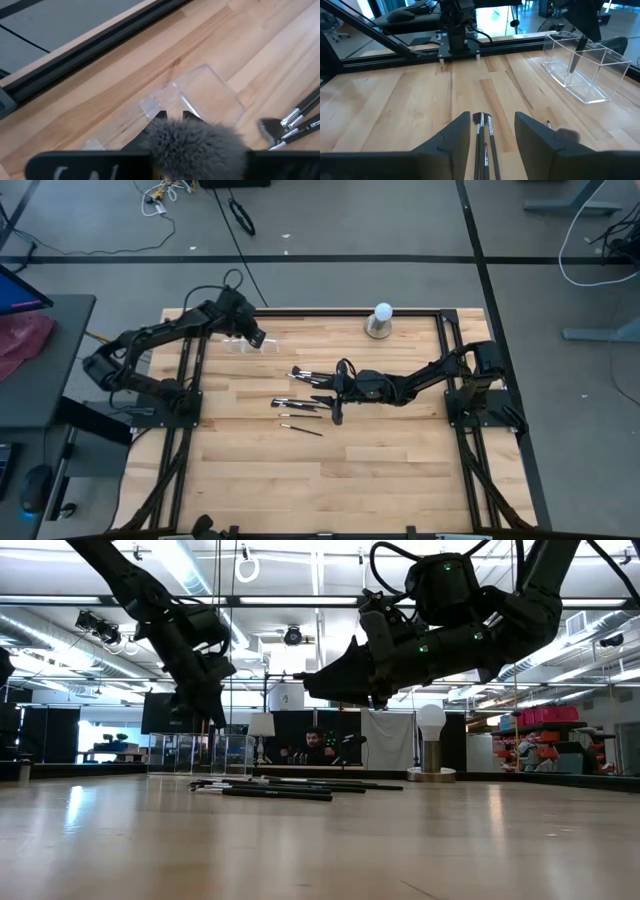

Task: Put items in baskets/containers
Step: Put the blush brush into the transparent organizer, then put the eyeshadow brush into the transparent organizer

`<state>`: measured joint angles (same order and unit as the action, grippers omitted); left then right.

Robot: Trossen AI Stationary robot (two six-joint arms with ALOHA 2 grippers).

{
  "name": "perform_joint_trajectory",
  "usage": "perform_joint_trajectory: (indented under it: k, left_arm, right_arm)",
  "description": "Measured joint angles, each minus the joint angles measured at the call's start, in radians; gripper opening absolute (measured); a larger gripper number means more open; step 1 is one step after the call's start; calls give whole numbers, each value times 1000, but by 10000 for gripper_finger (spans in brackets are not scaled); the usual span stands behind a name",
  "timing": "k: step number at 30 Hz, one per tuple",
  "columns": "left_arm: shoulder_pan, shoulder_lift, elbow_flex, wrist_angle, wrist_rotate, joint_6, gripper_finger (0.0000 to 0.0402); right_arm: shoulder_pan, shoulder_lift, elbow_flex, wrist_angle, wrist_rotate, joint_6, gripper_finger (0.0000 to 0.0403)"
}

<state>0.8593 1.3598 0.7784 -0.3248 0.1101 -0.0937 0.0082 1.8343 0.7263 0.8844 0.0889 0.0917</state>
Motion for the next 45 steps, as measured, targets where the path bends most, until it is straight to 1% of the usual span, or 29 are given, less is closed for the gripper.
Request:
perform_joint_trajectory:
  k: [4, 8, 13, 17, 22, 26, 29, 33, 35, 38, 41, 43, 45]
  left_arm:
    - [0, 11, 0, -10, 1, 0, 63]
    - [0, 31, 0, -27, 0, 0, 84]
    - [0, 45, 2, -23, 0, 0, 120]
    - [13, 35, 2, -28, -45, 8, 154]
    - [43, -57, -1, -43, -76, 13, 183]
    - [40, -176, -1, -69, -65, 27, 187]
    - [11, -278, -1, -95, -64, 27, 187]
    - [-95, -390, 0, -120, -61, 27, 187]
    - [-174, -422, 0, -116, -62, 26, 187]
    - [-325, -431, -1, -90, -88, 21, 187]
    - [-484, -431, -67, 63, -148, 21, 187]
    - [-579, -430, -143, 195, -181, 21, 188]
    - [-663, -430, -224, 333, -200, 18, 188]
  right_arm:
    - [0, 0, 0, -2, 0, 0, 155]
    - [0, 0, 0, -4, 0, 0, 155]
    - [0, 0, 1, -4, 0, 0, 155]
    - [0, 0, 1, -4, 0, 0, 155]
    - [0, 0, 1, -4, 1, 0, 155]
    - [0, 0, 1, -4, 1, 0, 155]
    - [0, 0, 1, -4, 1, 0, 155]
    - [0, 0, 1, -22, 1, 0, 155]
    - [0, 0, 1, -41, 1, -4, 155]
    - [-1, 0, 1, -103, 3, -21, 155]
    - [-8, 0, 1, -194, 40, -36, 155]
    - [-15, 0, 1, -253, 80, -36, 155]
    - [-22, 0, 1, -289, 93, -36, 155]
